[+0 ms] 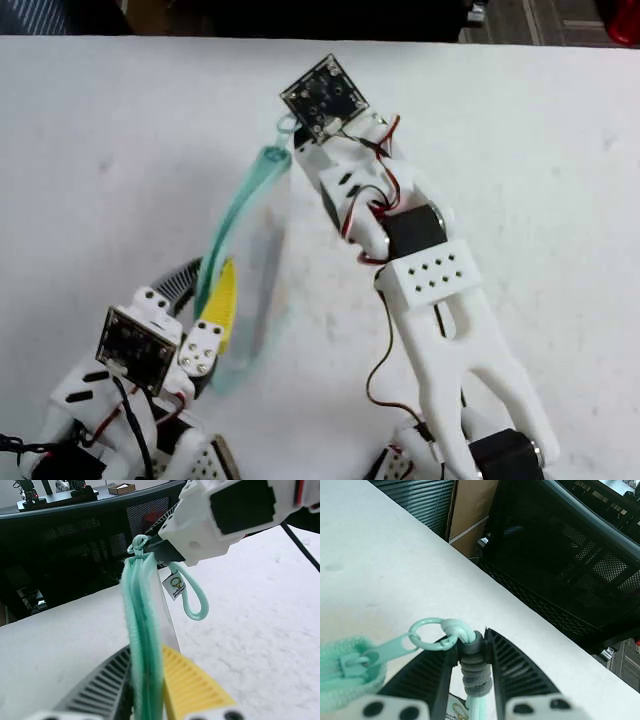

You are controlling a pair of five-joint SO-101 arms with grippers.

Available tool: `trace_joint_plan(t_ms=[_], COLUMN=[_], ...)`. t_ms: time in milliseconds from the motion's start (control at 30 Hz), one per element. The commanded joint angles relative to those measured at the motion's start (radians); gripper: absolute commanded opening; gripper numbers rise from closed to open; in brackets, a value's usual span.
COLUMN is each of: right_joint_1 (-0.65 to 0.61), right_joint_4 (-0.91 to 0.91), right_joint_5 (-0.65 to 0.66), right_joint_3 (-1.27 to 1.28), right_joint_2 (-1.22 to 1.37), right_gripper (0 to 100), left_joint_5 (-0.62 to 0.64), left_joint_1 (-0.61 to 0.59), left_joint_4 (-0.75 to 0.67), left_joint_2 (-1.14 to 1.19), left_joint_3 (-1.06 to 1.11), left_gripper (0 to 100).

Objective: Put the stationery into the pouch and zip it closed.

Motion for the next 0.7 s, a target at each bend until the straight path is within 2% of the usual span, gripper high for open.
trace_joint_plan(t_ms=[0, 300, 433, 500, 667], right_joint_1=[0.128, 0.128, 0.122, 0.122, 0.147], right_joint_4=[-0.041, -0.036, 0.051, 0.102, 0.283], right_joint_5=[-0.006, -0.009, -0.012, -0.012, -0.006], right_joint_3=[-0.04, -0.04, -0.051, -0.049, -0.049], right_joint_2=[0.01, 0.008, -0.054, -0.097, -0.183], right_gripper=[1.7, 1.7, 2.8, 8.0, 28.3], left_joint_5=[-0.009, -0.009, -0.008, -0.006, -0.005], left_joint_1=[-0.004, -0.004, -0.004, -0.004, -0.005], left_joint_4=[0.026, 0.025, 0.025, 0.025, 0.025], left_joint_2=[-0.012, -0.012, -0.012, -0.012, -0.012], left_joint_3=[-0.069, -0.069, -0.069, -0.069, -0.069], left_gripper=[2, 2, 2, 2, 2])
